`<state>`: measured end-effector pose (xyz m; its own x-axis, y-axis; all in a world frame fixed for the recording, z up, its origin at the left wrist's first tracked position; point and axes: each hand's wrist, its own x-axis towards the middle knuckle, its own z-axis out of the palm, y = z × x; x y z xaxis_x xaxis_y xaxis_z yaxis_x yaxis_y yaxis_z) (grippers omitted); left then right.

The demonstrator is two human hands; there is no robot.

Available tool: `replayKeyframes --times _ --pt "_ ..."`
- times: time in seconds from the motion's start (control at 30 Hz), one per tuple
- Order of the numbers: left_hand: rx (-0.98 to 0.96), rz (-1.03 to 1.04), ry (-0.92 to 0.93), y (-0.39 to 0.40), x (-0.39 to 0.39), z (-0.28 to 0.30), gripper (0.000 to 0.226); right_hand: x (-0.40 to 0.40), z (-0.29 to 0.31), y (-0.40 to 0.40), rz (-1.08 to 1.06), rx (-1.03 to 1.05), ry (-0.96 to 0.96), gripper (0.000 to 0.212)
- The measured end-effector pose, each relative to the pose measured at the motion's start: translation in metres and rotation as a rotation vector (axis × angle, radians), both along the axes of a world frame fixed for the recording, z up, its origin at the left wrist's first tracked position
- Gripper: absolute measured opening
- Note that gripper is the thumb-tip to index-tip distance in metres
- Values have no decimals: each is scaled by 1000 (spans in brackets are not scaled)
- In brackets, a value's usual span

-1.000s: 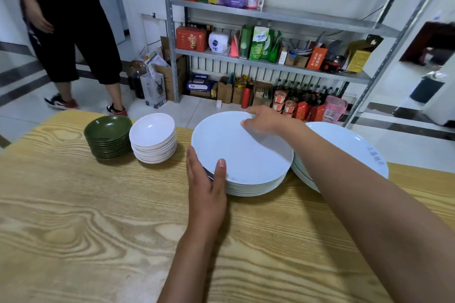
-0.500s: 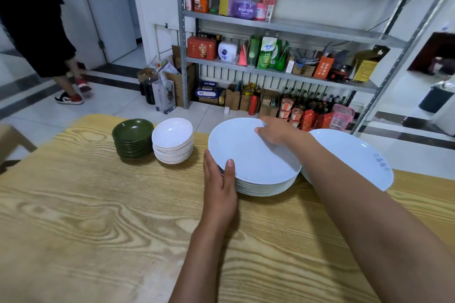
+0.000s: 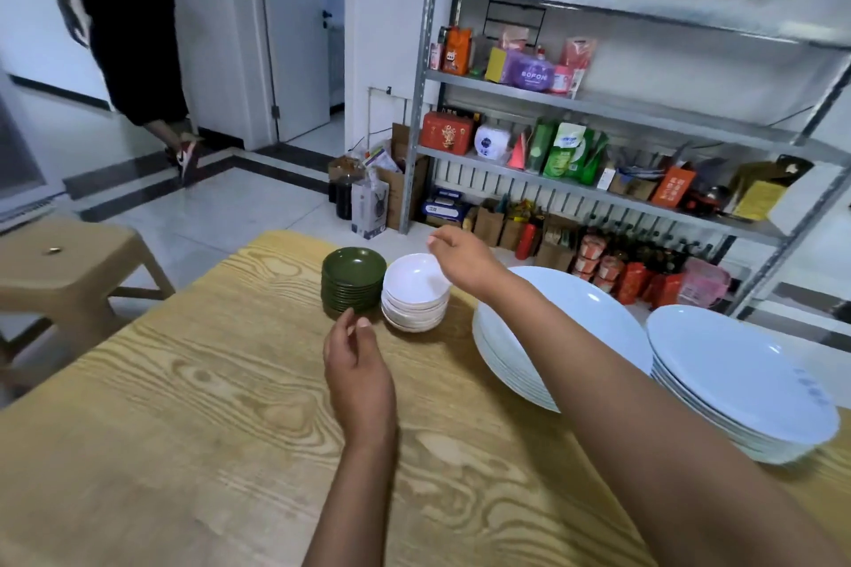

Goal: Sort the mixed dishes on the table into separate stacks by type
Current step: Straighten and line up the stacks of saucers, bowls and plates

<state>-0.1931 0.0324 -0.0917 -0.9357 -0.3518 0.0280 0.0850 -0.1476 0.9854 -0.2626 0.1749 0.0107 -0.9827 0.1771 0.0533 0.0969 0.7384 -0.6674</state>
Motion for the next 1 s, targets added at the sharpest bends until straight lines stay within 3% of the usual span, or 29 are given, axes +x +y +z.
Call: replayKeyframes --times 0.23,0.47,0.73,1.0 --pt "-165 -205 87 13 -7 -5 46 -35 -28 -4 53 138 -169 35" --pt "-137 -344 74 18 -10 -9 43 -39 -26 -1 111 212 -215 41" --pt "-67 -504 48 23 -4 -9 49 -28 -14 21 155 322 -261 31" --pt "-108 -575 41 23 -1 -5 40 -28 -9 29 141 388 -296 35"
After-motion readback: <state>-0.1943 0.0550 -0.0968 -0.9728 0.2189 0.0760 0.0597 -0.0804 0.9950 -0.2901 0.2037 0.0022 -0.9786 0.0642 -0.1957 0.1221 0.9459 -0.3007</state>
